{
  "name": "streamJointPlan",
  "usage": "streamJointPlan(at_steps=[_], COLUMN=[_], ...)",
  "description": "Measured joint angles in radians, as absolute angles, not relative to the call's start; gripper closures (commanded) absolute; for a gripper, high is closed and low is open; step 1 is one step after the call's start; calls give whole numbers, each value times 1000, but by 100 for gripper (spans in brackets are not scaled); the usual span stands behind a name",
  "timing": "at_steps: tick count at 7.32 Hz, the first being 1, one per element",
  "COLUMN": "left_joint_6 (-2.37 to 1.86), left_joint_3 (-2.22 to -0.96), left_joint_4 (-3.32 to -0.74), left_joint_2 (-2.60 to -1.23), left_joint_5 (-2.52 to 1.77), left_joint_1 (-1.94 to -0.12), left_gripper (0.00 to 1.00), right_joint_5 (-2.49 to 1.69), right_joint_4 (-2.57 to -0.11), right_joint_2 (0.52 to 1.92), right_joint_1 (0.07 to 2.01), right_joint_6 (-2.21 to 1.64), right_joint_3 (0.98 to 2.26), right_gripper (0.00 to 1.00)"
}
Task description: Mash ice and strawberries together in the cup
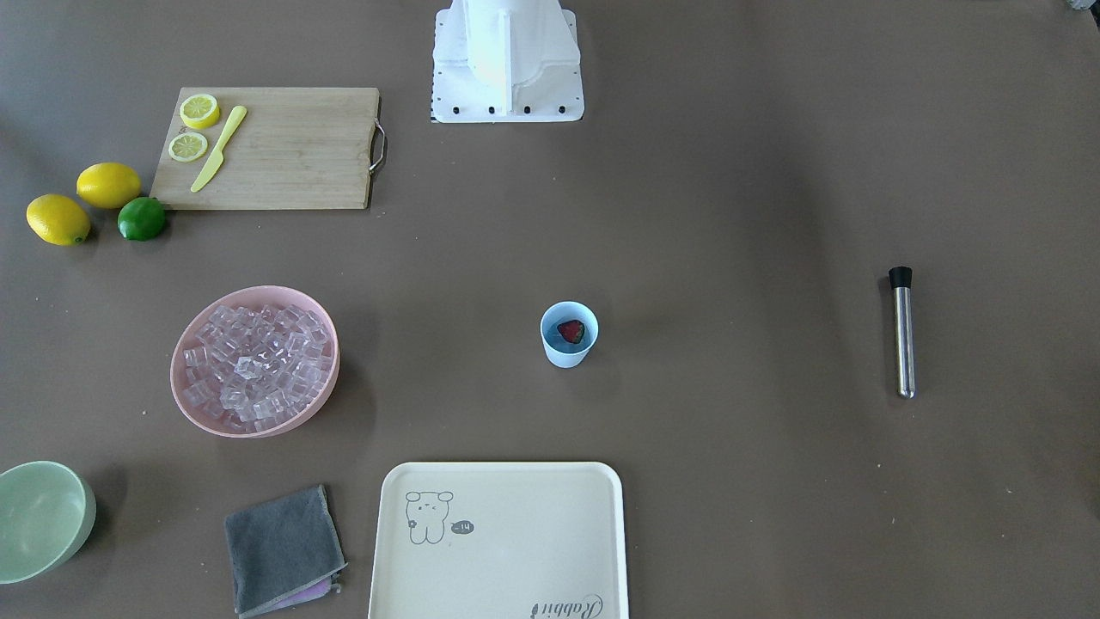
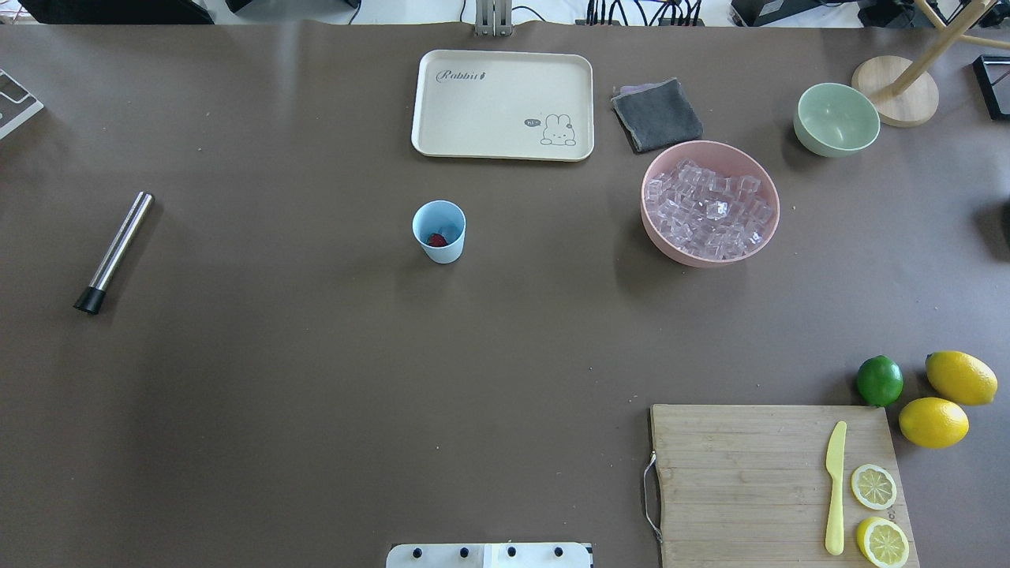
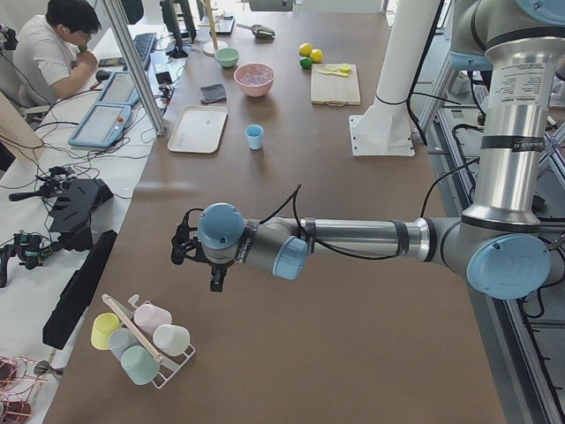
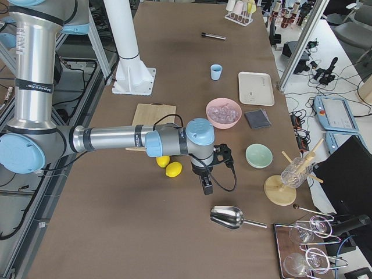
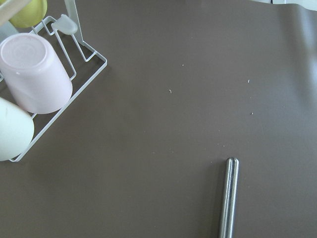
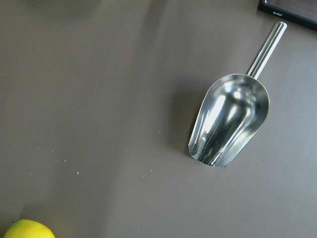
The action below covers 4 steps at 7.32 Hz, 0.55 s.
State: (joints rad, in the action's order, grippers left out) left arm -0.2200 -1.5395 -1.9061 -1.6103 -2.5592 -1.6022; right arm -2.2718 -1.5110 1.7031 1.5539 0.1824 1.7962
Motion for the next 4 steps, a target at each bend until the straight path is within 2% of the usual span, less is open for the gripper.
streamJointPlan(at_steps=[4], left_joint_6=[-213], left_joint_3=[-1559], left_joint_4=[-1910], left_joint_2=[-1608], left_joint_5=[-2488], left_joint_1=[-1603], left_gripper=[2], right_joint_5=[-2231], right_joint_4=[-1496], right_joint_2=[1629], right_joint_1=[1554], right_joint_6=[170], right_joint_3=[1765], right_gripper=[2])
